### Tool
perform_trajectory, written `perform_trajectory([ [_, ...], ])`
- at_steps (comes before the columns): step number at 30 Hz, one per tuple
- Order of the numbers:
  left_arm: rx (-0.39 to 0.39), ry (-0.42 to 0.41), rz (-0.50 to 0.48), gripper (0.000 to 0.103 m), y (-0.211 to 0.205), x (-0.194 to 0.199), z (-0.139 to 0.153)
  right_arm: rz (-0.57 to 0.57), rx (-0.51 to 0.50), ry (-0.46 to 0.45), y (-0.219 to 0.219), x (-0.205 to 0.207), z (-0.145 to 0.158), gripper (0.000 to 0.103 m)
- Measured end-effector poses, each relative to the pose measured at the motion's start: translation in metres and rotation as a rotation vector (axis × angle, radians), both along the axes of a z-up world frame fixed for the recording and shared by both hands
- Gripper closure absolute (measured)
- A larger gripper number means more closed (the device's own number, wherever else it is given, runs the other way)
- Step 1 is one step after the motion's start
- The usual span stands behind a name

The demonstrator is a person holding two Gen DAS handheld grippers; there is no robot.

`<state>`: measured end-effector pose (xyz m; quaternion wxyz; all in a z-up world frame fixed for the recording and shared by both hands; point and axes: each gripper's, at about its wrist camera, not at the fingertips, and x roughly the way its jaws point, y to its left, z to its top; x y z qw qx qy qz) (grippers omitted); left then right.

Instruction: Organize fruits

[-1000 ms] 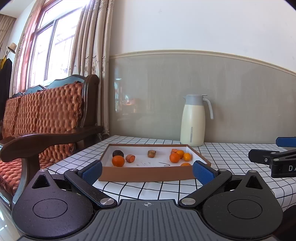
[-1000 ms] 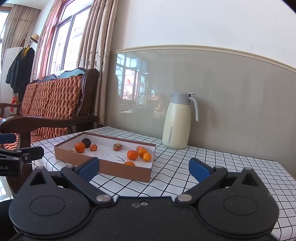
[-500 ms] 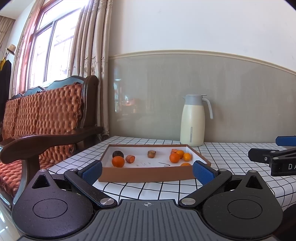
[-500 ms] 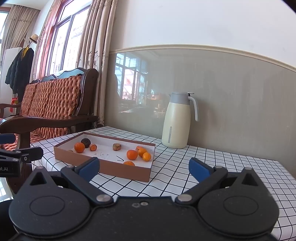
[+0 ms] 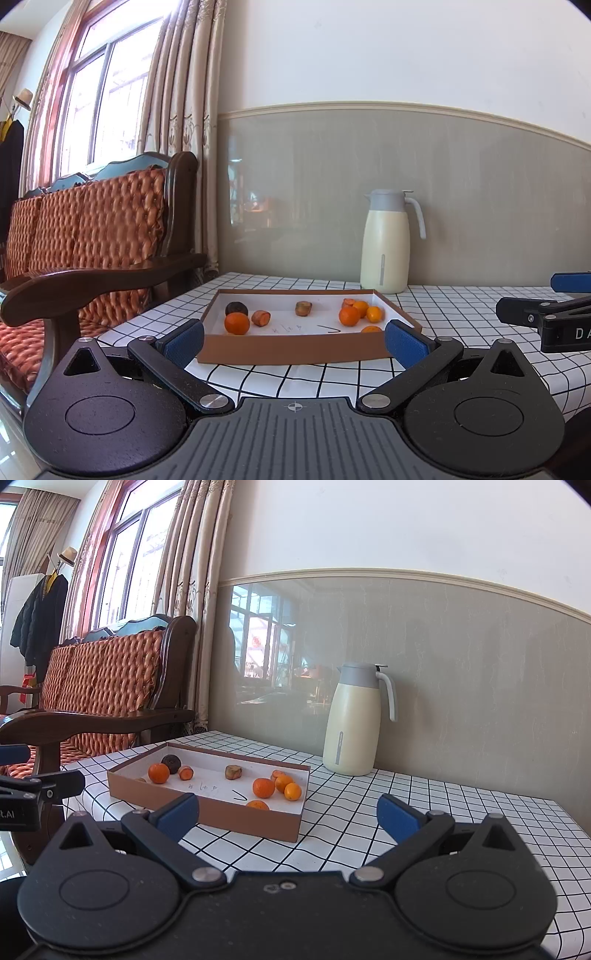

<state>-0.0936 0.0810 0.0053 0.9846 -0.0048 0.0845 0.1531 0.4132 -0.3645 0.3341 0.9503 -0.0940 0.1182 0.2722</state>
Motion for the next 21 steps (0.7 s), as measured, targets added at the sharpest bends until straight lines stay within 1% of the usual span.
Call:
perform_trajectory([
  [9,0.005,0.001,-0.003,0.0,-0.0002,0.001,-0.0003,-0.001,0.001,0.002,0.0,0.0002,-0.0004,0.006],
  [15,0.02,-0.034,0.004,0.0,-0.002,-0.0055,-0.0006,0.0,0.0,0.002,-0.0002,0.0003,-0.0002,0.006],
  [21,0.025,-0.059,-0.014,0.0,-0.0026,-0.0086,0.0003,0.0,0.001,0.003,-0.0004,0.0004,0.0,0.006],
])
